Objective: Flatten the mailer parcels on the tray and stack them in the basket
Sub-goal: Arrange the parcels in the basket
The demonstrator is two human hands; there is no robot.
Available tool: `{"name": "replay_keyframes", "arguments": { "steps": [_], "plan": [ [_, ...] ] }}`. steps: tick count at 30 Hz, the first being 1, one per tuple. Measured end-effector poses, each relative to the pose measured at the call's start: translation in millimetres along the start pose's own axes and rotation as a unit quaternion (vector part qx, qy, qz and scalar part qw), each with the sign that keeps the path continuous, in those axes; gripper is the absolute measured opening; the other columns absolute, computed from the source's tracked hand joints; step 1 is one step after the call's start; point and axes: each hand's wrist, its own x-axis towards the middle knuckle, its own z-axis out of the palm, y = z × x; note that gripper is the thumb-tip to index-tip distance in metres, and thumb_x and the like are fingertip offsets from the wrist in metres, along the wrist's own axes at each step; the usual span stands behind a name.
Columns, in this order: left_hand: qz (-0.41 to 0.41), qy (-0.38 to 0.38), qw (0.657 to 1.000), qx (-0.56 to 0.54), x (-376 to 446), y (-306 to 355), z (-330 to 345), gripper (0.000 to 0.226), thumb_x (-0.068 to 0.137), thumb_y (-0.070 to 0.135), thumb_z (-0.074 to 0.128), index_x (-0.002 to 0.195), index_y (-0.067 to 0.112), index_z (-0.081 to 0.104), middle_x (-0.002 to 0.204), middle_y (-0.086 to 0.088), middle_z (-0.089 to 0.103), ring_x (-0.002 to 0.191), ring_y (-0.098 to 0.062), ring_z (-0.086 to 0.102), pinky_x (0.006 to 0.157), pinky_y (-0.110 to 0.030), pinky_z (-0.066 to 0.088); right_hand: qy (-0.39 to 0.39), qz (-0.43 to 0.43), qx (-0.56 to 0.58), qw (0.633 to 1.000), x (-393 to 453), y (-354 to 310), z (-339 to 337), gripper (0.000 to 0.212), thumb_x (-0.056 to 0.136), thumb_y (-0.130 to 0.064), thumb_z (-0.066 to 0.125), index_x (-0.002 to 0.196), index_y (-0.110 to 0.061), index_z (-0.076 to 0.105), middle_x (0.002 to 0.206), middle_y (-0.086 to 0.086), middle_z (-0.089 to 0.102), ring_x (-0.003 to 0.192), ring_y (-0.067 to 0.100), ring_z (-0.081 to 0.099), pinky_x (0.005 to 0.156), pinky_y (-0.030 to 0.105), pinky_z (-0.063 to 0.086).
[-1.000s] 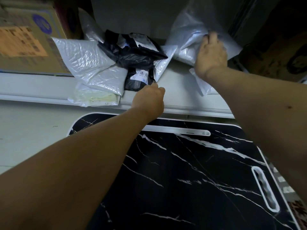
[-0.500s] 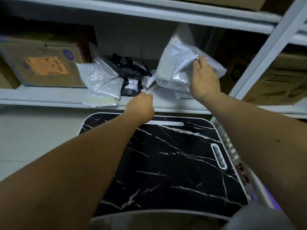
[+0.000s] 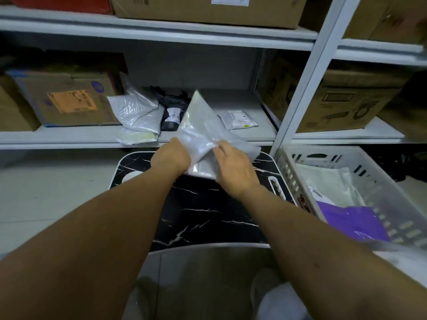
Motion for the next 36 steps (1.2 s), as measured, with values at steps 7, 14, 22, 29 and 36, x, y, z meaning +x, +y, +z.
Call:
{"name": "replay_keyframes", "arguments": {
  "steps": [7,14,22,29,36],
  "plan": [
    [-0.09,0.013,0.989,-0.116,-13,-22,11,0.049,0.099,0.031,0.03,0.132,-0.003,0.039,0.135,-0.024,0.046,0.123,-0.039,0.045,0.101,-0.042,0.036,-0.107,-0.078,-0.012,0.991,-42,-21,17,0.019,0.087,-0.019,0.055,0.092,-0.009,0.07,0.096,0.007,0.059,0.072,0.027,0.061,0.067,0.035,0.05],
    [0.069,-0.004,0.996,-0.061,-8,-22,37,0.04,0.086,0.046,0.05,0.113,0.017,0.049,0.104,-0.007,0.062,0.094,-0.029,0.058,0.083,-0.039,0.047,0.029,0.008,0.009,0.999,-40,-24,29,0.008,0.077,-0.018,0.064,0.076,-0.01,0.061,0.071,0.008,0.059,0.062,0.028,0.058,0.057,0.032,0.036],
    [0.135,0.019,0.988,0.074,0,-39,69,0.025,0.09,0.009,0.046,0.114,0.013,0.055,0.098,-0.008,0.065,0.089,-0.028,0.061,0.072,-0.035,0.046,-0.316,0.242,0.079,0.914,-24,6,51,0.067,0.095,-0.065,0.016,0.154,-0.035,0.002,0.163,-0.001,-0.002,0.148,0.033,-0.004,0.11,0.069,0.006],
    [-0.025,0.034,0.974,-0.221,20,-43,68,0.023,0.094,0.011,0.041,0.111,0.006,0.056,0.105,-0.009,0.06,0.1,-0.03,0.058,0.09,-0.033,0.045,0.053,0.298,0.051,0.952,-24,-1,57,0.054,0.098,-0.038,0.037,0.145,-0.012,0.034,0.152,0.016,0.03,0.143,0.03,0.024,0.113,0.055,0.022],
    [-0.244,-0.062,0.721,-0.645,13,-50,60,0.04,0.094,0.001,0.042,0.134,0.002,0.047,0.116,-0.01,0.058,0.087,-0.025,0.062,0.074,-0.039,0.052,0.09,0.357,0.089,0.926,-8,-14,46,0.053,0.097,-0.035,0.045,0.144,-0.012,0.035,0.146,0.019,0.036,0.134,0.034,0.035,0.106,0.05,0.032]
  ]
}}
